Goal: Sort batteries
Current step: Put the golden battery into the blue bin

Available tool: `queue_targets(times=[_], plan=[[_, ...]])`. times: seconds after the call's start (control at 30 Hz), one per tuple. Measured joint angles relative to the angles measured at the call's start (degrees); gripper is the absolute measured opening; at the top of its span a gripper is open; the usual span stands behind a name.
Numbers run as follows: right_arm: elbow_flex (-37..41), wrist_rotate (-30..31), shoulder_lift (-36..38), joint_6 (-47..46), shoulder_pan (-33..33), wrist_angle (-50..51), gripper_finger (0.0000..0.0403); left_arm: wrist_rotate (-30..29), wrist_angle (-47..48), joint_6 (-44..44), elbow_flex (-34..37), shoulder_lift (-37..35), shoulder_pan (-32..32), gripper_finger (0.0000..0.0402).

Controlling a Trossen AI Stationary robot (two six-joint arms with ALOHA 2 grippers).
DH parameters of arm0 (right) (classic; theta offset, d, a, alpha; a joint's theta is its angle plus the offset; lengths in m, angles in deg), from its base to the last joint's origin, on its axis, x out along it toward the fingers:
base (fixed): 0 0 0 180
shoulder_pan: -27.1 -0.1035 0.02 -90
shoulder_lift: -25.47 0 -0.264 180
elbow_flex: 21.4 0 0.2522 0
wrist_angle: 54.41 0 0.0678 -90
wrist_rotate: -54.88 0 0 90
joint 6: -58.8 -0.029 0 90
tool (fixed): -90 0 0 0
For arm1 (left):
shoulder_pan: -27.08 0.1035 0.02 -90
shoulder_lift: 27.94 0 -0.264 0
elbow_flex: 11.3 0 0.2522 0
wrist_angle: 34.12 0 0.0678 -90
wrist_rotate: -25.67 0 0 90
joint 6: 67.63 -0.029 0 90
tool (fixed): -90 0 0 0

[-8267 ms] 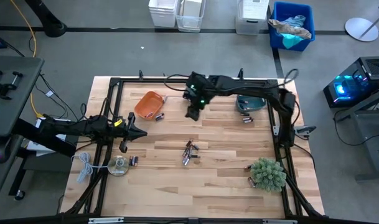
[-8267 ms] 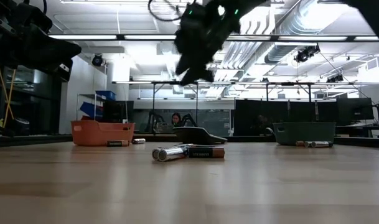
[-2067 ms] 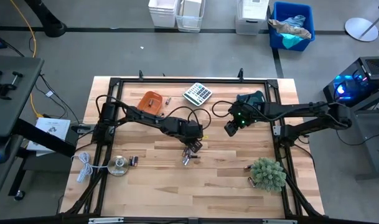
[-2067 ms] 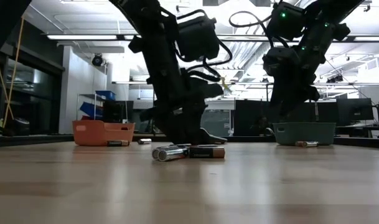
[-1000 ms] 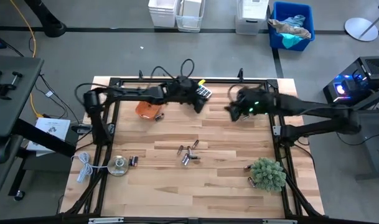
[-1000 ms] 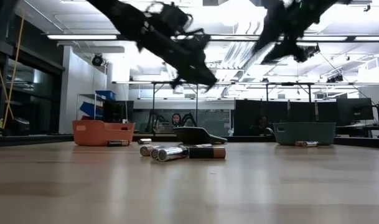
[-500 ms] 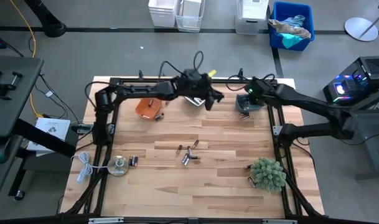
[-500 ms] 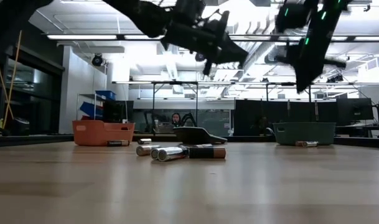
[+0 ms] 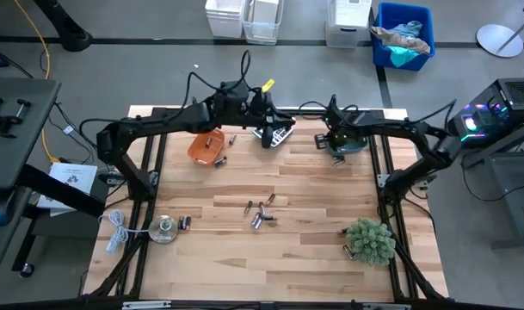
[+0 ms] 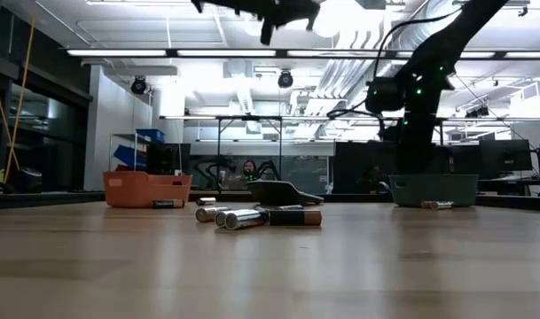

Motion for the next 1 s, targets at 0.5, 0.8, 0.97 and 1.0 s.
queue_targets(times=[0.5,0.8,0.97,1.0], plan=[[-1.23,-5.89,0.91,-10.6,-8.45,-15.01,0.0,-1.58,2.37,-3.94,0.09,0.24,-2.71,0.0026],[-11.37,1.36,23.55,-1.64,0.75,4.18,0.0,-5.16,-11.3,-0.95,10.11,4.28,-0.12,0.0026],[-16.29,1.76,33.75,-1.75,3.12,11.61,0.0,-5.97,-9.49,1.51,3.86,16.92,0.02,0.0026],[-16.76,1.84,35.14,-2.45,3.04,12.57,0.0,-5.95,-8.34,1.82,1.29,19.51,-0.1,0.0026]])
